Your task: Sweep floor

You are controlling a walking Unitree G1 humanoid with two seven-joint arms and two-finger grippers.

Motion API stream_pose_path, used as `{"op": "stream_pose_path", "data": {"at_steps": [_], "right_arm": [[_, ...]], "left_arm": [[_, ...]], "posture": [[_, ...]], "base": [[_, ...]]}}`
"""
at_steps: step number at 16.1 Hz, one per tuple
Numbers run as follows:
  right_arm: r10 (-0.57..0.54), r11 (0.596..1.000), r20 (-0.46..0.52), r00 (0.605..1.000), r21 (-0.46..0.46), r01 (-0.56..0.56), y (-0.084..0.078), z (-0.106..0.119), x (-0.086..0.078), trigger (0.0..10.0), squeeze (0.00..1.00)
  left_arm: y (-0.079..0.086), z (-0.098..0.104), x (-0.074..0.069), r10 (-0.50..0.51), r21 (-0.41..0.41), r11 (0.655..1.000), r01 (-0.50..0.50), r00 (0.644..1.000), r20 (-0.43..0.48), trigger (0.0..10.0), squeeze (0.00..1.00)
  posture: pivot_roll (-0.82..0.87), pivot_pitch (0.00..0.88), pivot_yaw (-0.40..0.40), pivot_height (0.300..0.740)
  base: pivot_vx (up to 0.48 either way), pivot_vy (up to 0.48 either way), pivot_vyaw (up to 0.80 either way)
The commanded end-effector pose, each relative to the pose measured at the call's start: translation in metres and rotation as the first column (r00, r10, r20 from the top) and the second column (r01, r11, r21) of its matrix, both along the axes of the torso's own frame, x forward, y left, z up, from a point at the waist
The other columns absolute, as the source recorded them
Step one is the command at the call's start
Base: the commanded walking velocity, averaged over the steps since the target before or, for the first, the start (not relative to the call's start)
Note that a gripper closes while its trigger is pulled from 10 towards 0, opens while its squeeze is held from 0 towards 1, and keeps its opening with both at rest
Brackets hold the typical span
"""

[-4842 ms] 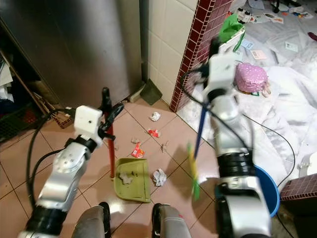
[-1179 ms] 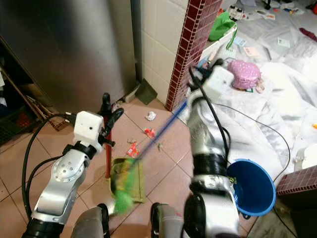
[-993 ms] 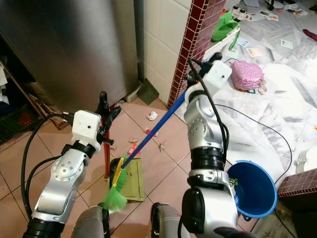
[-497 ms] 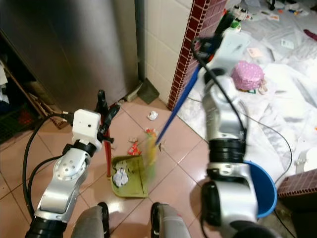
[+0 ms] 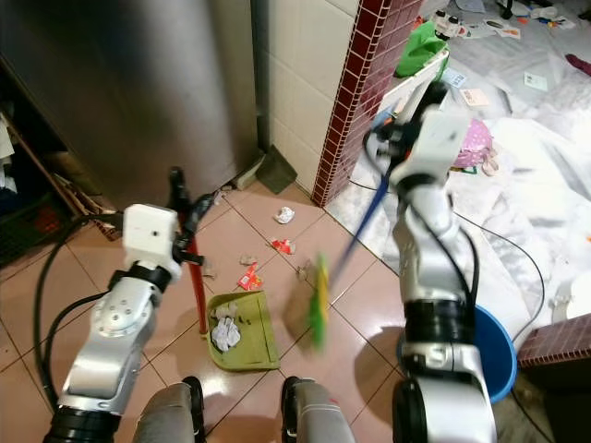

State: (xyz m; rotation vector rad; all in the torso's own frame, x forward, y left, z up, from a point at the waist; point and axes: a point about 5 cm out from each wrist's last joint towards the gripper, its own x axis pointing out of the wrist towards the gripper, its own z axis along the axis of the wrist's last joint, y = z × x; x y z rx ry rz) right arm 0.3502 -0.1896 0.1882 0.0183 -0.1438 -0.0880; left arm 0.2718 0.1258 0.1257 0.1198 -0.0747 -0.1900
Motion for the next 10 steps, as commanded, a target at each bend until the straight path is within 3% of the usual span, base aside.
{"op": "stream_pose_path", "data": {"at_steps": [1, 4, 10], "right_arm": [[-0.019, 1.0, 0.003, 1.0, -0.021, 0.019, -0.002, 0.0, -0.003, 10.0, 0.0], [-0.028, 0.995, -0.046, 0.999, -0.092, 0.024, 0.002, -0.016, -0.008, 10.0, 0.0], [-0.058, 0.997, -0.098, 0.993, -0.06, 0.053, 0.005, -0.043, -0.012, 10.0, 0.0]], "left_arm": [[-0.003, 0.011, -0.001, -0.02, -0.009, 1.0, 0.02, 0.999, 0.044, 10.0, 0.0], [-0.002, 0.022, 0.002, -0.033, -0.017, 0.999, 0.034, 0.998, 0.059, 10.0, 0.0], [-0.002, 0.012, -0.004, -0.061, -0.06, 0.996, 0.06, 0.998, -0.01, 10.0, 0.0]], "posture": [[-0.04, 0.192, -0.072, 0.74], [-0.05, 0.202, -0.08, 0.74], [-0.02, 0.154, -0.021, 0.74]], "base": [[0.0, 0.0, -0.8], [0.0, 0.0, -0.8], [0.0, 0.0, -0.8]]}}
